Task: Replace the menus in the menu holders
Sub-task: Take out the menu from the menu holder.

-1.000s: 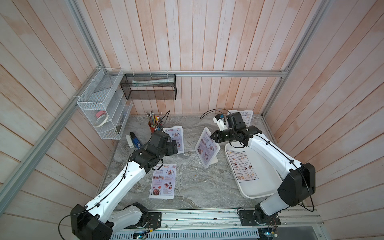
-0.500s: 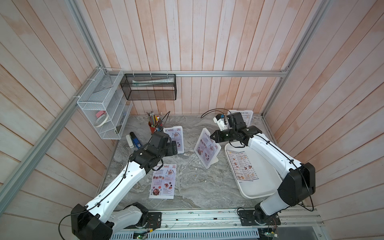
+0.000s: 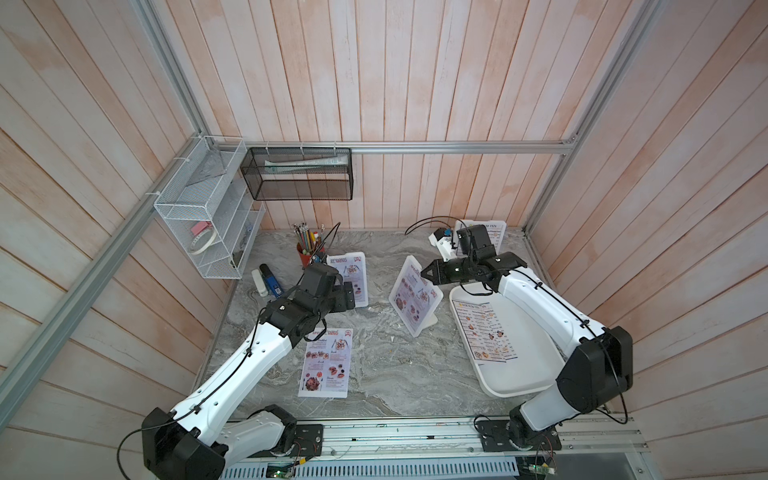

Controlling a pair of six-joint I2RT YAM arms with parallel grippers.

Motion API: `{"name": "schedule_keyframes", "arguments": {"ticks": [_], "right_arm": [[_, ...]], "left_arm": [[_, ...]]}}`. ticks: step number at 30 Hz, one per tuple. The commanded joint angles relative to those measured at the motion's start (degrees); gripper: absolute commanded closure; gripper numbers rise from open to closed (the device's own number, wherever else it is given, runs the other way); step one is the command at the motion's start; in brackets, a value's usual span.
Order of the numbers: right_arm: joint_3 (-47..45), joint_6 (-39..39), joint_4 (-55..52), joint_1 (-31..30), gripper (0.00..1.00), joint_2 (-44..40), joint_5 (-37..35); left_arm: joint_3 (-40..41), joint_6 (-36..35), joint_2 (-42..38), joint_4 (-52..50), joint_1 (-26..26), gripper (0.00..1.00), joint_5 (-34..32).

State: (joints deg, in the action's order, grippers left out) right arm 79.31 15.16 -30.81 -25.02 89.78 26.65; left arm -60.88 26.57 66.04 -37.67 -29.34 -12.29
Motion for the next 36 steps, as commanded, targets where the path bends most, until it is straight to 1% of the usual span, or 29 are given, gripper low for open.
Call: {"name": "schedule_keyframes", "arguments": {"ticks": [1,8,15,19,27,32,34,36], "right_arm": [[-0.1,0.9,2.8,0.3,0.91,-2.1,2.6],[0.0,0.9,2.8,0.4,0.90,-2.0,2.8],[0.9,0.2,1.8,0.4,0.94,-2.1,1.3],[2.9,-0.2,1.2,0.6,0.96,-2.7,0.5],[11.3,-2.0,-2.4,1.6,1.00,-3.8,-0.1],[19.3,-3.2,-4.9,1.6,1.00,-4.5,0.6],[22.0,-3.3,-5.4,1.2,1.00,-4.7,1.3],[24.0,-3.3,-5.3,-0.6,1.00,-5.0,2.0]], "left_arm": [[-0.4,-0.2,0.6,1.1,0.2,0.08,0.4],[-1.3,-0.6,1.1,0.9,0.2,0.08,0.4],[-1.2,-0.6,1.1,0.9,0.2,0.08,0.3],[-1.5,-0.6,1.0,0.8,0.2,0.08,0.2],[-3.6,-1.0,0.4,-0.7,0.5,0.08,-1.6],[-4.1,-1.3,-0.4,-1.7,2.6,0.08,-1.9],[-4.3,-1.5,-0.8,-1.9,3.3,0.08,-1.9],[-4.4,-1.7,-1.2,-2.5,4.2,0.07,-2.5]]}}
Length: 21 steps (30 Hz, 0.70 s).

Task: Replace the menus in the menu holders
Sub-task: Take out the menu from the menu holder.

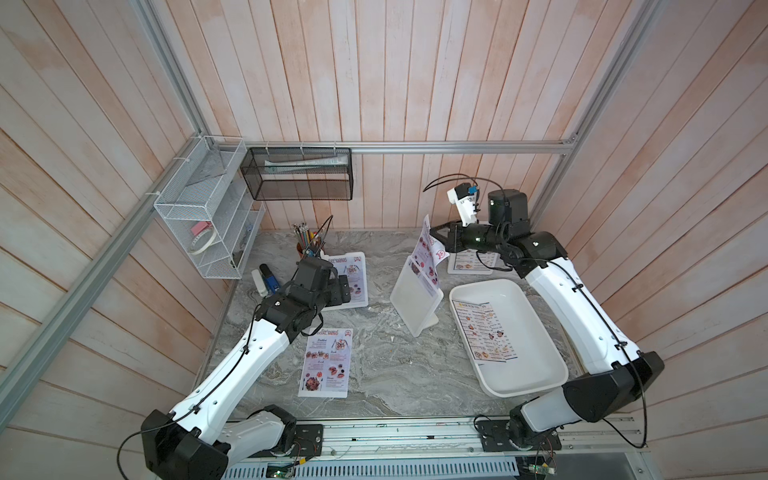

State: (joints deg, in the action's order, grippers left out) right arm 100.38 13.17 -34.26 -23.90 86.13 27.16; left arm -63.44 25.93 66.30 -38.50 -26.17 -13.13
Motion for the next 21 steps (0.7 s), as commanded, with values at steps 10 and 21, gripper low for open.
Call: {"name": "schedule_keyframes", "arguments": {"ticks": [10,21], "right_arm": [[2.2,-2.0,0.8,-20.8,0.98,1.3,1.1],[-10.8,6.7,20.3,-35.6,0.98,7.8,16.0]], "left_arm": [[-3.1,-0.8,-2.3,-4.5,10.7,0.06,-2.0],[-0.9,-0.4,-2.7,-4.6,18.4,0.05,-1.4]]}}
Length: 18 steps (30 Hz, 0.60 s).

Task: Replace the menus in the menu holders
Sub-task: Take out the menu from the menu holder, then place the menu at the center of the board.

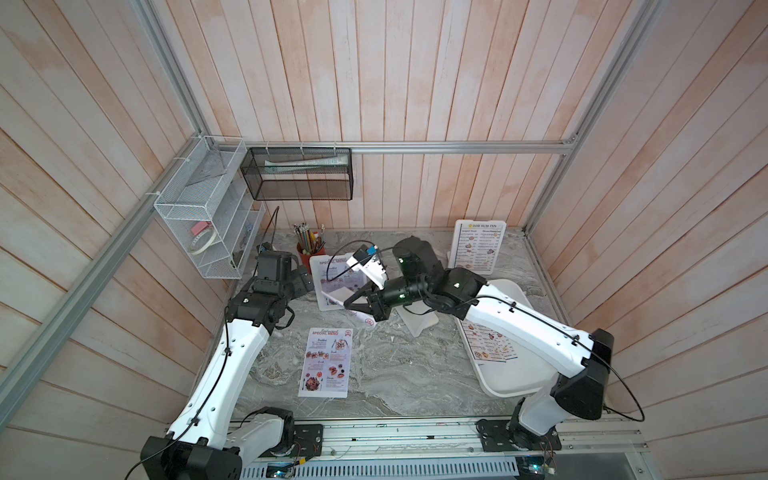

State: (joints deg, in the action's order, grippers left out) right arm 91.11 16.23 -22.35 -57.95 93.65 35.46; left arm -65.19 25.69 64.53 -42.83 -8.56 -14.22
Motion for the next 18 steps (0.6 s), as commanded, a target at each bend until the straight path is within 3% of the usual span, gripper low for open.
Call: {"name": "schedule_keyframes", "arguments": {"ticks": [1,8,18], "right_arm": [[-2.1,4.1,9.4,-1.8,0.98,0.4,9.2],[-7.7,-0.3,8.0,1.6,0.98,5.6,14.3],[-2.3,-17.5,3.8,4.1,0.98,20.9,-0.2]], "left_arm": [[1.3,-0.1,-0.9,-0.2,0.9,0.05,-0.2],[2.8,-0.2,-1.4,0.8,2.4,0.06,0.3],[3.3,-0.6,-1.2,1.4,3.3,0.06,0.3]]}}
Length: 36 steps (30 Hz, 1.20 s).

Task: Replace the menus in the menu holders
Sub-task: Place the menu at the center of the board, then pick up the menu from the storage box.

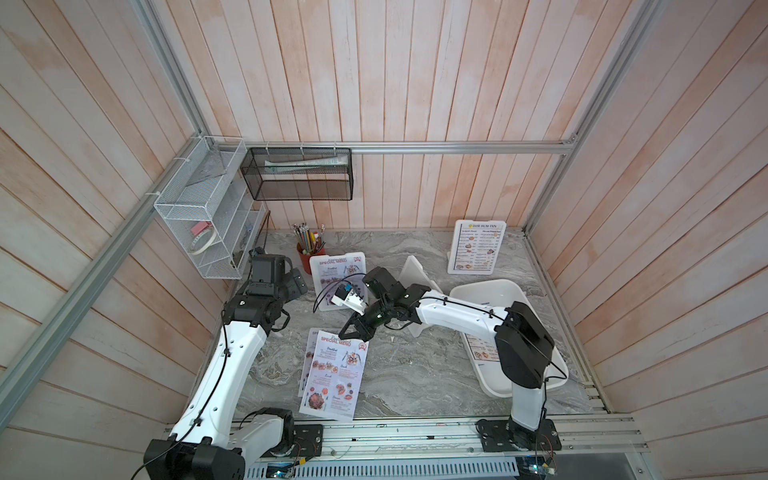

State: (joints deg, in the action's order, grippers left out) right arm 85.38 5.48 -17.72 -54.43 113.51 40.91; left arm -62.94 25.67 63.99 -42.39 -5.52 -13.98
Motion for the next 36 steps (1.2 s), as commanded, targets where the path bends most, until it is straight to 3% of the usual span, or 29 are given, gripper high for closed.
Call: {"name": "schedule_keyframes", "arguments": {"ticks": [1,5,9,12,21,24,27,36], "right_arm": [[3.9,-7.3,-0.4,0.6,0.97,1.7,-7.3],[7.1,-9.8,-1.3,1.0,0.90,4.6,-12.6],[10.1,-11.2,-4.9,1.1,0.68,4.7,-16.5],[10.0,-9.8,-5.7,1.3,0.63,1.1,-16.4],[4.3,3.4,-6.6,6.1,0.50,-17.4,-14.5],[1.0,7.2,-9.1,12.1,0.41,-23.3,-17.0],[-4.7,9.5,-11.3,21.2,0.39,-29.0,-20.9],[-30.3,15.8,-5.7,52.0,0.35,-44.7,-22.3]], "left_arm": [[1.2,-0.7,-0.7,1.0,0.3,0.05,0.3],[2.2,-0.6,-1.4,1.6,0.3,0.06,2.2],[3.2,-0.6,-2.3,1.4,-0.1,0.07,4.7],[3.0,-0.3,-3.3,0.6,-1.5,0.07,6.9],[-1.6,1.6,-5.3,-2.0,-16.5,0.08,7.1],[-2.1,3.2,-4.8,-1.4,-23.3,0.08,6.2],[-2.3,4.7,-2.7,0.2,-30.5,0.08,4.5],[-4.6,8.9,7.8,6.8,-50.3,0.08,2.6]]}}
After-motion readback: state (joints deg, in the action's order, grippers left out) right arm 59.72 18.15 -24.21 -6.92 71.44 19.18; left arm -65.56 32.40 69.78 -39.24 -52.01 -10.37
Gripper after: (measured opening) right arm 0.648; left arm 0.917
